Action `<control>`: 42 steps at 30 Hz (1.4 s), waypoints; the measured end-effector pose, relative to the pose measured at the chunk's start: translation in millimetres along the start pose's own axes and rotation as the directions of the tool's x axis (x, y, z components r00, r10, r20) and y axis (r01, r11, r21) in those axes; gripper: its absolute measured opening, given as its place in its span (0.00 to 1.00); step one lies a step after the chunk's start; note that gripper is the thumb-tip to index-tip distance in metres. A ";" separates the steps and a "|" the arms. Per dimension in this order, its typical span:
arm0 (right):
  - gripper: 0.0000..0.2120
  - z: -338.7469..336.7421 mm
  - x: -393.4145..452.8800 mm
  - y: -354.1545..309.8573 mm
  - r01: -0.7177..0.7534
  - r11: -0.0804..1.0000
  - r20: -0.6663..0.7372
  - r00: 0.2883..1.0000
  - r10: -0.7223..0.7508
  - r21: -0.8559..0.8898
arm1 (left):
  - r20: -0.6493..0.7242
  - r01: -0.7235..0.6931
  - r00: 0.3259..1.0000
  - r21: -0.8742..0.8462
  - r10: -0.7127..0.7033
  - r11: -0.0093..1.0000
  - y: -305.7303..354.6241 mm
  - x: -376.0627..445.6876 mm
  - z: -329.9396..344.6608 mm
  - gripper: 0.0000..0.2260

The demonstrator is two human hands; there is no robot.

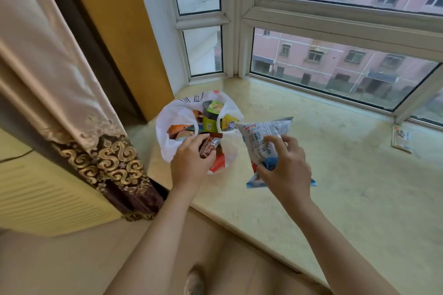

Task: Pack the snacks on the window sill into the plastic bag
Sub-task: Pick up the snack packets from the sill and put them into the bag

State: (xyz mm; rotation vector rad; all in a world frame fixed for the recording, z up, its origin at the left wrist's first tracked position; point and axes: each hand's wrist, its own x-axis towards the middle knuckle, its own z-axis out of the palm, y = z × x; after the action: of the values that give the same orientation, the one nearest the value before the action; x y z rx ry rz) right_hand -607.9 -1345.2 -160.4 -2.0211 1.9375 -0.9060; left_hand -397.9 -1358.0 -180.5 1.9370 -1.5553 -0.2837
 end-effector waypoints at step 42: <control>0.24 260.3 127.6 -77.0 -0.328 0.881 0.099 0.945 0.313 0.341 | 0.281 0.018 0.960 -0.027 -0.009 0.999 -126.3 205.2 65.0 0.20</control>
State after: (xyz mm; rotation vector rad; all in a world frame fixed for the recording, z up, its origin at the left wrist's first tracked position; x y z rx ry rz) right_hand -406.6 -1527.0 -288.5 -1.4536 1.8496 -1.0284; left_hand -273.9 -1558.7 -261.9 1.9503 -1.7053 -0.6068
